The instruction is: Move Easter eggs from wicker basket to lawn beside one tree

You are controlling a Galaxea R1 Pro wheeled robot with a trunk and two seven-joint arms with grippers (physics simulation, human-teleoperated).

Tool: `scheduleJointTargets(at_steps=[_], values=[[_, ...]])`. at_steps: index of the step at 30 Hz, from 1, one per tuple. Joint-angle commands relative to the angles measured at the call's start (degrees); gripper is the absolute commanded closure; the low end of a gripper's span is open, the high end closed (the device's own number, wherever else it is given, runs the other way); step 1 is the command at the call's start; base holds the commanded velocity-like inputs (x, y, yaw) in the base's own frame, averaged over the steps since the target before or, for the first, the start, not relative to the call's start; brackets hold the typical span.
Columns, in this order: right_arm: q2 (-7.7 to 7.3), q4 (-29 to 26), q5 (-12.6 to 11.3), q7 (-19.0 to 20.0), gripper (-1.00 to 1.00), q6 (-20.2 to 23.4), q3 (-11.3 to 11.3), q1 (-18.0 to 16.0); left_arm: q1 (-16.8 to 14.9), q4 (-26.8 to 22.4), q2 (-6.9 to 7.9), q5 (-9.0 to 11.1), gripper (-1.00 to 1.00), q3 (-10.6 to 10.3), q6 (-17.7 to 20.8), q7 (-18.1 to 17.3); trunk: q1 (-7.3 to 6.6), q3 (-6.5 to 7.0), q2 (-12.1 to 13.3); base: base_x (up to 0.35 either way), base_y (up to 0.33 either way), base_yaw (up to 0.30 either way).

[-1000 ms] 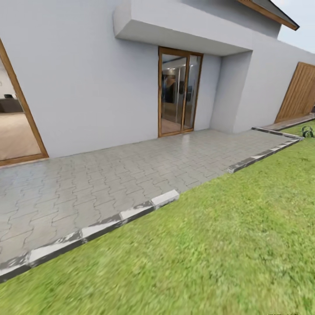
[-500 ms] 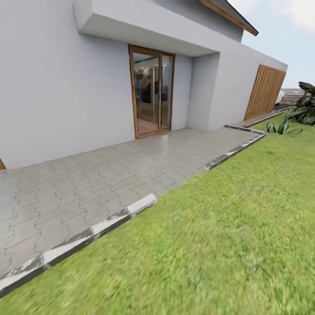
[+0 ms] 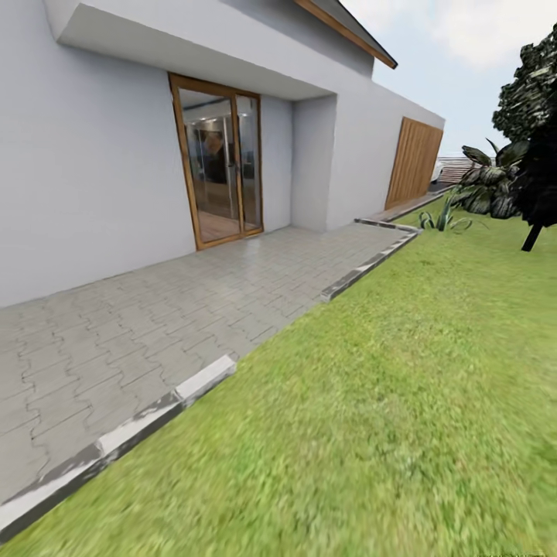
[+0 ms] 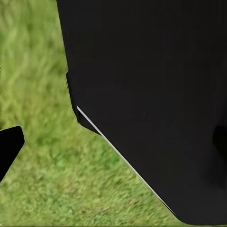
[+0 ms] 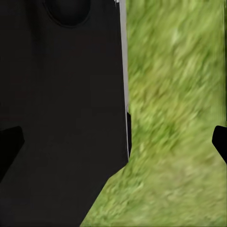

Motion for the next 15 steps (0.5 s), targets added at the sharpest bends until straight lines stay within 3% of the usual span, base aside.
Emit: scheduleJointTargets(at_steps=[1, 15], values=[[0.03, 0.1, -0.4, 0.0, -1.0, -0.3, 0.0, 0.0, 0.1, -0.2, 0.05, -0.3, -1.0, 0.0, 0.0, -0.1, 0.03, -0.03, 0.0, 0.269, -0.19, -0.3], [0.07, 0.1, -0.4, 0.0, -1.0, -0.3, 0.0, 0.0, 0.1, -0.2, 0.1, -0.3, -1.0, 0.0, 0.0, -0.1, 0.03, -0.03, 0.0, 0.269, -0.19, -0.3]])
